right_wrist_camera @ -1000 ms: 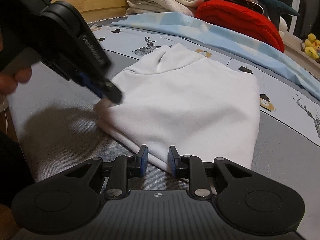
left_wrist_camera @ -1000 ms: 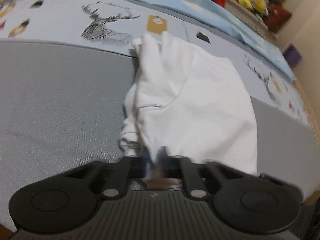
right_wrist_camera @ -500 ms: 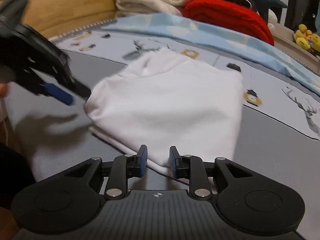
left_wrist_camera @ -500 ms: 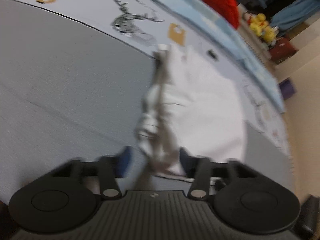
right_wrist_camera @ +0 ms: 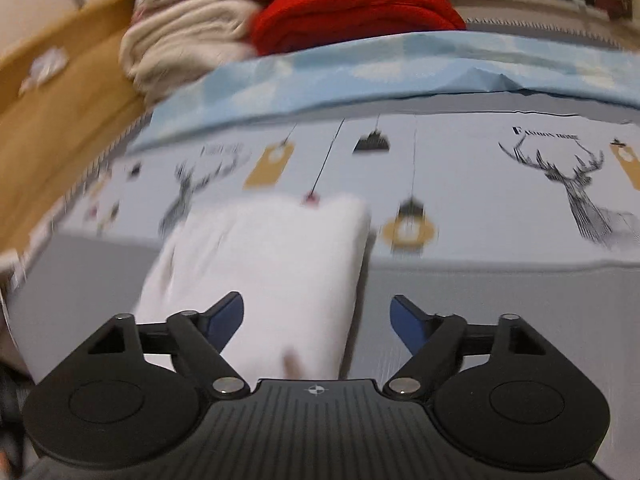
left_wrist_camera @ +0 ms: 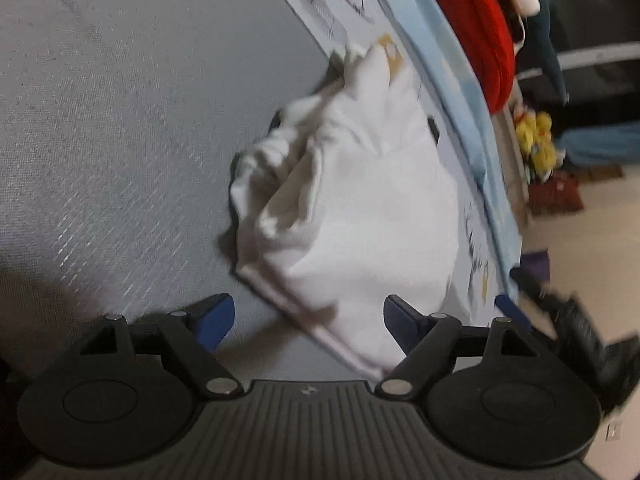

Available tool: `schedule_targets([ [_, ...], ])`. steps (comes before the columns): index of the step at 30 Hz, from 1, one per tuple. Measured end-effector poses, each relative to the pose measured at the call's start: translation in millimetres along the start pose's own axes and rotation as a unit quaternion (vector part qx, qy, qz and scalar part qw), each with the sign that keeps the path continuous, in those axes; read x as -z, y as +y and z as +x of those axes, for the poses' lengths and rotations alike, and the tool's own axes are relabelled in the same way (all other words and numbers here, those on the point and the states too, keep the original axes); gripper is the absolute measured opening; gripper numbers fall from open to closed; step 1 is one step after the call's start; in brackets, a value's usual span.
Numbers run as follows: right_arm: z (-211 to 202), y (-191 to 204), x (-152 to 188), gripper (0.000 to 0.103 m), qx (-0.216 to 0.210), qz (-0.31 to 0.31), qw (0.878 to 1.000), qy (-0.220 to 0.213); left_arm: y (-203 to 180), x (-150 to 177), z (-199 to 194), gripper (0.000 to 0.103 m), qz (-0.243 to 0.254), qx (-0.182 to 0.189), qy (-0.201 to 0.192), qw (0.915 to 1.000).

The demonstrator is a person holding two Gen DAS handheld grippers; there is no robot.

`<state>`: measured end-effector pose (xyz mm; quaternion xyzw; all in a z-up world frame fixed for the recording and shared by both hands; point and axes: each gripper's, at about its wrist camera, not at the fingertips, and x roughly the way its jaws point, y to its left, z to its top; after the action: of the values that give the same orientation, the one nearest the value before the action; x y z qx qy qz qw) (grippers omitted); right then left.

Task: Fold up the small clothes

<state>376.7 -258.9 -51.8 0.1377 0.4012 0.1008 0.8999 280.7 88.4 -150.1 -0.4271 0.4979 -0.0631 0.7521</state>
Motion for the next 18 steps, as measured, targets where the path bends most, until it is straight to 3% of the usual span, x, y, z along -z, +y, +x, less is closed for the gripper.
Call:
schedule_targets([
  [4,57.3,-27.3,-51.3,0.086,-0.038,0.064,0.997,0.032,1.6,-7.8,7.8,0.085,-0.034,0.012,-0.010,0.9993],
  [8,124.5,-34.3,-74.0,0.086,-0.034,0.082,0.993,0.080,8.9,-13.8,8.0,0.082,-0.079,0.021,-0.016,0.9965],
  [10,152.2,-31.1,-76.9,0.086,-0.032,0.064,0.991,0.109,10.9,-15.6,1.0,0.070,-0.083,0.010,-0.039,0.9958],
  [11,166.1,-30.5,-76.8,0.084,-0.038,0.053,0.989,0.130,10.1,-17.0,0.0,0.054,-0.076,-0.003,-0.045,0.9961],
  [12,176.5,-30.6,-75.4,0.068,-0.041,0.048,0.986,0.151,9.0,-18.7,-0.1,0.032,-0.068,-0.020,-0.048,0.9963],
  [14,185.2,-29.8,-73.4,0.043,-0.032,0.023,0.986,0.159,10.8,-23.3,3.1,0.024,-0.060,-0.035,-0.047,0.9965],
  [15,183.0,-31.4,-74.3,0.021,-0.035,0.011,0.987,0.154,8.5,-26.9,4.3,0.022,-0.051,-0.043,-0.045,0.9968],
  [18,163.1,-56.5,-68.1,0.014,-0.047,0.064,0.987,0.139,-5.1,-54.4,8.9,0.021,-0.011,-0.078,-0.040,0.9961],
])
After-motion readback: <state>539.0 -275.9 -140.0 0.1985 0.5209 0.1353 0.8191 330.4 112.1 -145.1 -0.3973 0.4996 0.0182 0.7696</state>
